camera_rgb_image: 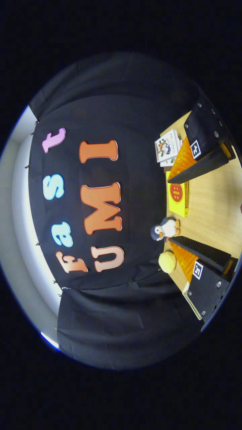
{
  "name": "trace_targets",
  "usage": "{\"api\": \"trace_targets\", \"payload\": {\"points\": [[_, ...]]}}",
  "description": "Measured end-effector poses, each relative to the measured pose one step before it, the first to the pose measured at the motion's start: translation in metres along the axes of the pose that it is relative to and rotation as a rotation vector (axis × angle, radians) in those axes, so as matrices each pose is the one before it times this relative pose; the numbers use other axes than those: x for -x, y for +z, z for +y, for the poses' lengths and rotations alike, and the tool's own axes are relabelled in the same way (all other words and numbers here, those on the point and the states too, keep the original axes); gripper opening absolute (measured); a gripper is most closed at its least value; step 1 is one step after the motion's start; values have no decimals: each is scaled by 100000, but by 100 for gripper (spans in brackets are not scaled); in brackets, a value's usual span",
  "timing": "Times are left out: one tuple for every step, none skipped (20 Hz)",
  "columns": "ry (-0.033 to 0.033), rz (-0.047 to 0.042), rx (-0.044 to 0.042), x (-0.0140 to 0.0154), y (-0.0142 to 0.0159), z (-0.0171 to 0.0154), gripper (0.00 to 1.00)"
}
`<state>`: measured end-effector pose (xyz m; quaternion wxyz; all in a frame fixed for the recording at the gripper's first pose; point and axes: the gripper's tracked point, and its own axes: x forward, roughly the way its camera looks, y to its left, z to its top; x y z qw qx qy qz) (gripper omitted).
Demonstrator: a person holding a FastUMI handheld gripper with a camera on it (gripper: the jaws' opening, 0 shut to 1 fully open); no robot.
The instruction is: Open the storage box then place both shoes into the box .Put the left shoe in first, then the right shoe, with the right side of both shoes facing outward in a uniform manner.
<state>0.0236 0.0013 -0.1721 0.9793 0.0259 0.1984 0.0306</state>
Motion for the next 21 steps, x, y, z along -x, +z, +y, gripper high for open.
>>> {"api": "trace_targets", "payload": {"points": [[179, -3461, 203, 572, 628, -937, 94], [-130, -3061, 201, 549, 588, -977, 95], [-96, -3628, 253, 578, 542, -984, 95], [-204, -4095, 928, 351, 812, -896, 95], [-670, -3841, 1289, 368, 647, -885, 95], [-652, -3479, 1340, 328, 466, -681, 95], [-1054, -2033, 1125, 214, 264, -738, 95], [53, -1163, 656, 249, 154, -318, 95], [-208, -304, 182, 440, 234, -112, 95], [-276, -228, -423, 473, 283, -173, 95], [-920, -768, -638, 519, 560, -122, 95], [-903, -876, -582, 231, 354, -196, 95], [-581, -979, -254, 1, 100, -172, 95], [-794, -833, -150, 124, 174, -202, 95], [-357, -537, -198, 34, 33, 4, 95], [-547, -642, -167, 403, 203, 13, 95], [-427, -493, 25, 65, 71, -13, 95], [-276, -539, 67, 114, 80, 63, 95], [-314, -482, 407, 24, 21, 126, 95], [-217, -546, 280, 20, 106, 61, 95], [-20, -358, 399, 4, 60, 259, 95]]}}
